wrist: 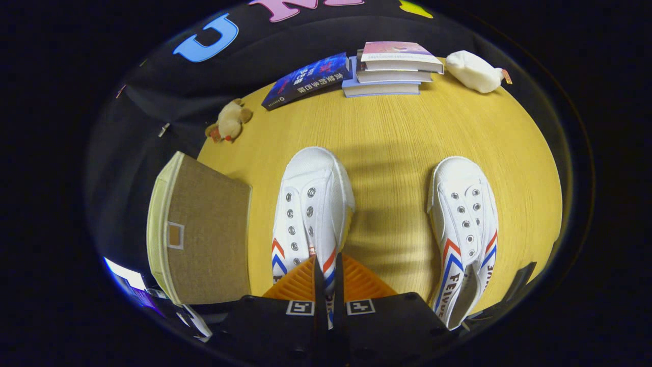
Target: Open the storage box then place both shoes into the box .Put the left shoe in first, then the right shoe, with the right side of both shoes facing outward in a uniform manner.
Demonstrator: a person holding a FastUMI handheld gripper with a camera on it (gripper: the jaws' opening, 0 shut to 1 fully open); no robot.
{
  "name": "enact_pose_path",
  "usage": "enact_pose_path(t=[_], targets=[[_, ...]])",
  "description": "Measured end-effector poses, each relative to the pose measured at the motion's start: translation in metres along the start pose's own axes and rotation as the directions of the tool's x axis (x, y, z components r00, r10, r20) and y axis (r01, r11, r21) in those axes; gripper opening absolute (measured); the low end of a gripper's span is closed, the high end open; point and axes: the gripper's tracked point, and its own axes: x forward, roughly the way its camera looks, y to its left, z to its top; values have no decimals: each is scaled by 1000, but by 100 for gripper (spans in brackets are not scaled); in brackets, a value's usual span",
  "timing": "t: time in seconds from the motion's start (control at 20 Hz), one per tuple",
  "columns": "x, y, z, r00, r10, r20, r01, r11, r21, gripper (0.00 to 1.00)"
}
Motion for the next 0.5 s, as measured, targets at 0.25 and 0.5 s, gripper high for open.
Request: enact_pose_path(t=[0.25,0.5], targets=[[-48,57,36,997,62,41,-63,997,39,8],[-76,147,49,985,170,29,-171,985,21,8]])
